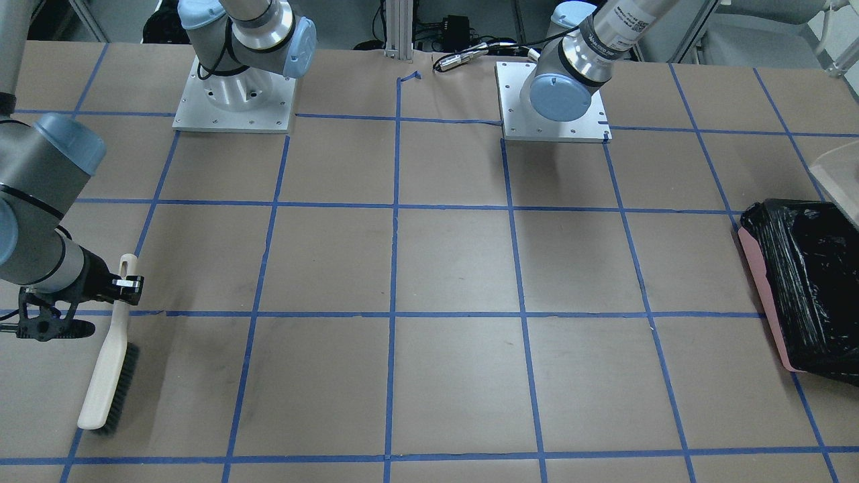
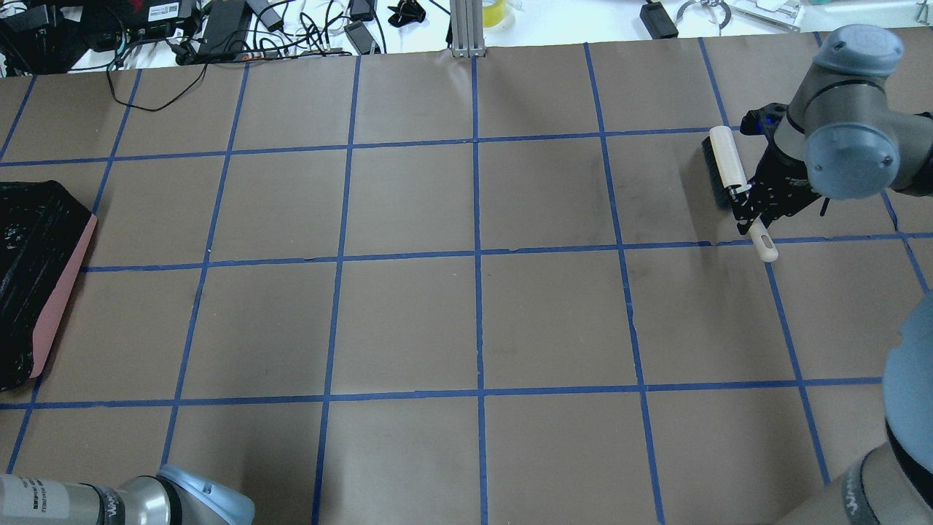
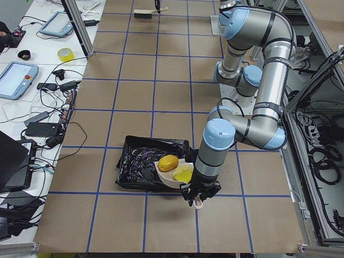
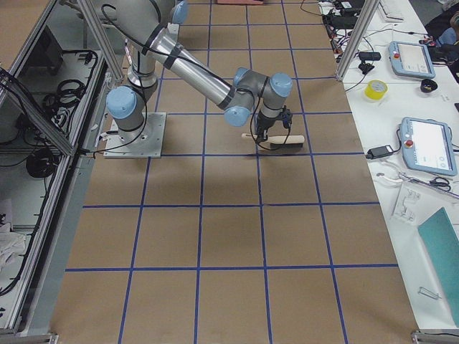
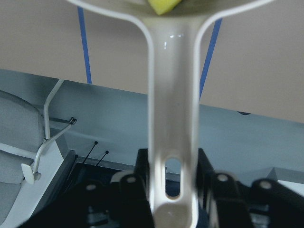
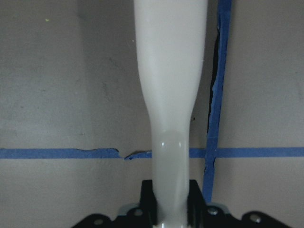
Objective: Sweep and dump trash into bin
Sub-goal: 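Tip the dustpan over the black bin with the left gripper, then lower the dustpan with left gripper while right gripper releases the brush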
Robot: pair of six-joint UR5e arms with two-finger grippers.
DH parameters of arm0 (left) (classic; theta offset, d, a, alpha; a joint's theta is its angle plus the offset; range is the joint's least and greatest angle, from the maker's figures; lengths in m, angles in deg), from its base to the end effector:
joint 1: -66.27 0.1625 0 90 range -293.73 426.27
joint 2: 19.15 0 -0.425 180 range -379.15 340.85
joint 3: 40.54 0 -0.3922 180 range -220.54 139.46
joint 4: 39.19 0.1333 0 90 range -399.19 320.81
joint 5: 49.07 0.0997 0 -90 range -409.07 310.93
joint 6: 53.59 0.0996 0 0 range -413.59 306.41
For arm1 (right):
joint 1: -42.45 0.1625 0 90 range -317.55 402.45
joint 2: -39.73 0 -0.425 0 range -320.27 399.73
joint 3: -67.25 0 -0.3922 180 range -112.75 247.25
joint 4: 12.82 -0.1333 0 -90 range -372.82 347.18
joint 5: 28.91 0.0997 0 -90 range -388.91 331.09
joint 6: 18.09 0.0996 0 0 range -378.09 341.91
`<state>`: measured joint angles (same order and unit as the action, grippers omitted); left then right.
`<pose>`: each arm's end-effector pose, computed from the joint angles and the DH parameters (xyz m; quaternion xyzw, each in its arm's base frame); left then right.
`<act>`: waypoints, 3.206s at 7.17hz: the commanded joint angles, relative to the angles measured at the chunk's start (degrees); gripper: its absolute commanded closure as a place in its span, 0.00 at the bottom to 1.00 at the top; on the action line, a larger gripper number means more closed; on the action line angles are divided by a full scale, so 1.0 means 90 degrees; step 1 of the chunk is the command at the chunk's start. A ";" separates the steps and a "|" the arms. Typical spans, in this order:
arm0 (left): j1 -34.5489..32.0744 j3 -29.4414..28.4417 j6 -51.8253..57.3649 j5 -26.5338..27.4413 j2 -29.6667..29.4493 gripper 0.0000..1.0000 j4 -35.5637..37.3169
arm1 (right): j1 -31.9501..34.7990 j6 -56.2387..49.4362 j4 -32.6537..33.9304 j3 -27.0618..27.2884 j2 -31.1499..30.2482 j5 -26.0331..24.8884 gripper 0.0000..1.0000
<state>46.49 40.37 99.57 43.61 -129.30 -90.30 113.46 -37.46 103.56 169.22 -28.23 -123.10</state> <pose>0.5831 -0.3464 0.4448 0.6384 0.7308 0.1099 0.2150 -0.0664 -0.5802 0.2254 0.0057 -0.9971 -0.0748 0.0126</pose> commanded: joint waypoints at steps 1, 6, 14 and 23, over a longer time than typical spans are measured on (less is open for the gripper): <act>-0.0455 -0.0014 0.0082 0.0567 0.0003 1.00 0.0500 | 0.0000 0.0004 0.0019 -0.0021 0.0022 -0.0003 0.93; -0.1073 0.0103 0.0081 0.0893 -0.0007 1.00 0.1107 | -0.0196 -0.0201 0.0009 -0.0011 0.0031 0.0007 0.94; -0.1987 -0.0141 -0.1045 -0.0014 0.0743 1.00 -0.2253 | -0.0196 -0.0133 -0.0069 -0.0079 0.0003 0.0046 0.01; -0.5701 0.0933 -0.5104 -0.0512 -0.0756 1.00 -0.0858 | 0.1274 0.1495 -0.2345 -0.1251 -0.2448 0.0114 0.00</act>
<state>-3.26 48.56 54.47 39.33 -132.88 -101.01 120.20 -27.97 82.82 158.13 -49.33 -121.33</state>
